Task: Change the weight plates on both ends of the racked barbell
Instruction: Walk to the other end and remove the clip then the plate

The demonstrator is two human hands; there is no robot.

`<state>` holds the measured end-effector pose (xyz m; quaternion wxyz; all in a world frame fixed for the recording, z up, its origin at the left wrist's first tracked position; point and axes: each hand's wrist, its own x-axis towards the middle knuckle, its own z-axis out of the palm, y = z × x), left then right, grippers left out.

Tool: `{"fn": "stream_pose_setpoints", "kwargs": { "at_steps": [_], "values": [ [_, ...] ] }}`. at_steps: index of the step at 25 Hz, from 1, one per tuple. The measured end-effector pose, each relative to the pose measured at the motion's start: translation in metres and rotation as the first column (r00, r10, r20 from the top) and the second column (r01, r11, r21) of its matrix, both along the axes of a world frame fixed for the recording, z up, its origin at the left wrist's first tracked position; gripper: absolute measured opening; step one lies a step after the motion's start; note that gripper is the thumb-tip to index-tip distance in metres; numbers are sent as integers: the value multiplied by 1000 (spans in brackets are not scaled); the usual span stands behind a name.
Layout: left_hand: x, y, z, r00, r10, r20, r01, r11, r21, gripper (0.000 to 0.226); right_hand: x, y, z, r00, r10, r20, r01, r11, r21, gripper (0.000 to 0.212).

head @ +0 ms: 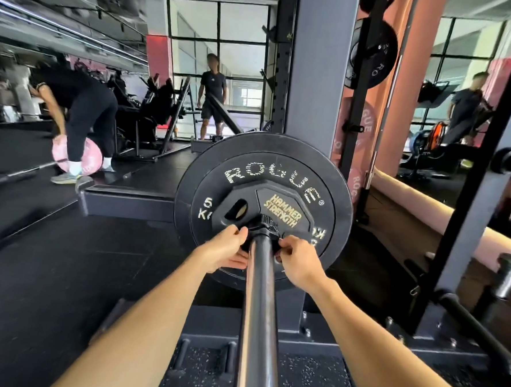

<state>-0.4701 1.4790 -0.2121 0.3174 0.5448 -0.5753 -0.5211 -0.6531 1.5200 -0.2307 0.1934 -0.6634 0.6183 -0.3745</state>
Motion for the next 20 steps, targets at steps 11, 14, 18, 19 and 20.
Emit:
{"fn": "stream_pose_setpoints", "kwargs": {
  "at_steps": [11, 14, 18, 19, 20],
  "values": [
    [-9, -14, 13, 990, 33, 134, -32, 999, -11, 71, 0, -17, 18, 987, -156, 41, 149, 981, 125, 46],
    [-22, -15, 10, 992, 76, 100, -77, 997, 13, 59, 17, -23, 46, 976, -207, -68, 216, 957, 192, 77],
    [-26, -19, 0, 994, 105, -3, -105, 994, 21, 37, 33, -29, 53, 954, -204, -221, 254, 939, 232, 86],
    [-27, -22, -3, 994, 104, -32, -103, 994, 23, 36, 33, -32, 52, 954, -206, -217, 255, 940, 228, 82],
    [-26, -24, -4, 993, 104, -59, -103, 994, 24, 35, 32, -33, 49, 954, -205, -217, 251, 944, 213, 79]
  ]
}}
